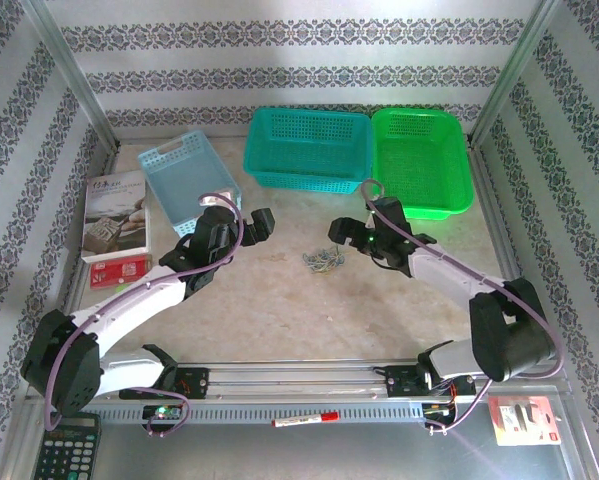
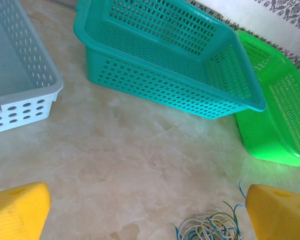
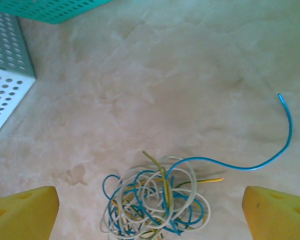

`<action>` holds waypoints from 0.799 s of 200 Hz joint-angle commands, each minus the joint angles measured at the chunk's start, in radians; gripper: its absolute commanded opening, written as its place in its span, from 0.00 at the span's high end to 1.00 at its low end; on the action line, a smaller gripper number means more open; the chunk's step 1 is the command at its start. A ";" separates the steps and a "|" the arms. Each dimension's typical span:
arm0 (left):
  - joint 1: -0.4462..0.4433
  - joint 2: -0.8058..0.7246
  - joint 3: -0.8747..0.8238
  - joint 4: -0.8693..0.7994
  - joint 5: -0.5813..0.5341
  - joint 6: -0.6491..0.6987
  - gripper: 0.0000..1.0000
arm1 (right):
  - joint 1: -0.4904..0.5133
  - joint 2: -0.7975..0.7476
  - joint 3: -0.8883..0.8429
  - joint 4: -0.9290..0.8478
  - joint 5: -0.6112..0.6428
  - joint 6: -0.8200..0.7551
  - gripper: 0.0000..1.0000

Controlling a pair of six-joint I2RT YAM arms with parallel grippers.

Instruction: Untangle the cables

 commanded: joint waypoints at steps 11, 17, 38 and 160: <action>-0.017 0.036 0.066 -0.032 0.064 0.020 0.00 | 0.003 0.054 0.027 -0.030 -0.033 -0.007 0.05; -0.017 0.041 0.074 -0.037 0.073 0.024 0.00 | 0.004 0.062 0.027 -0.025 -0.035 0.002 0.06; -0.018 0.051 0.086 -0.045 0.087 0.021 0.00 | 0.028 0.093 0.040 -0.013 -0.040 0.024 0.07; -0.018 0.080 0.086 -0.022 0.128 -0.008 0.00 | 0.171 0.104 0.103 -0.017 -0.031 0.041 0.09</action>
